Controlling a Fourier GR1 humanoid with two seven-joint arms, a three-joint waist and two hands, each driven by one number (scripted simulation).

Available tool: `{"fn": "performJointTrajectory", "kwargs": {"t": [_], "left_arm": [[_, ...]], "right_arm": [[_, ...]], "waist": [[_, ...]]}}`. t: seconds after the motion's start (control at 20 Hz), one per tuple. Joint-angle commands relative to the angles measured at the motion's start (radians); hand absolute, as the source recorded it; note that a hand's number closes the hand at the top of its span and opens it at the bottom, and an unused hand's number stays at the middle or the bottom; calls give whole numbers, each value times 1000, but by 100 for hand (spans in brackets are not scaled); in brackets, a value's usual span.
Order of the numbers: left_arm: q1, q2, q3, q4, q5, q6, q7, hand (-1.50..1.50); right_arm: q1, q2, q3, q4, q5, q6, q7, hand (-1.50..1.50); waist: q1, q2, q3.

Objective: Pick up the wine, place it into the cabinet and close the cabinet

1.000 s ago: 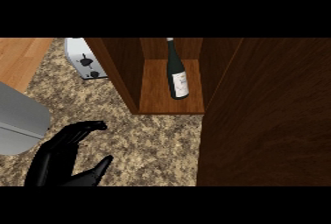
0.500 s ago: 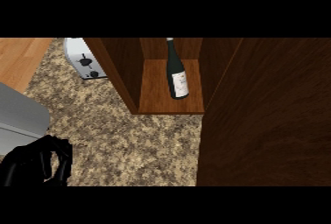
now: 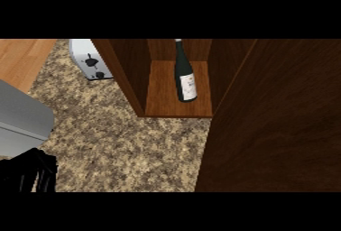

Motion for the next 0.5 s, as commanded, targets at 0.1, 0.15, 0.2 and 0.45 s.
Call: {"fn": "performJointTrajectory", "kwargs": {"t": [0.1,0.15,0.2,0.45], "left_arm": [[6,-17,19,-9,-5,-20,12,150],[64,18,59,8,19,-95,-27,150],[6,13,76,39,25,-90,-5,150],[58,-2,105,51,9,-137,-26,150]], "right_arm": [[-200,101,140,-131,-33,-132,167,150],[-264,139,170,-65,6,-144,172,150],[-320,164,187,-85,-13,-203,246,150],[-545,335,275,57,58,-320,358,150]], "waist": [[-1,0,-1],[8,-1,-1],[2,1,-1],[2,-1,-1]]}}
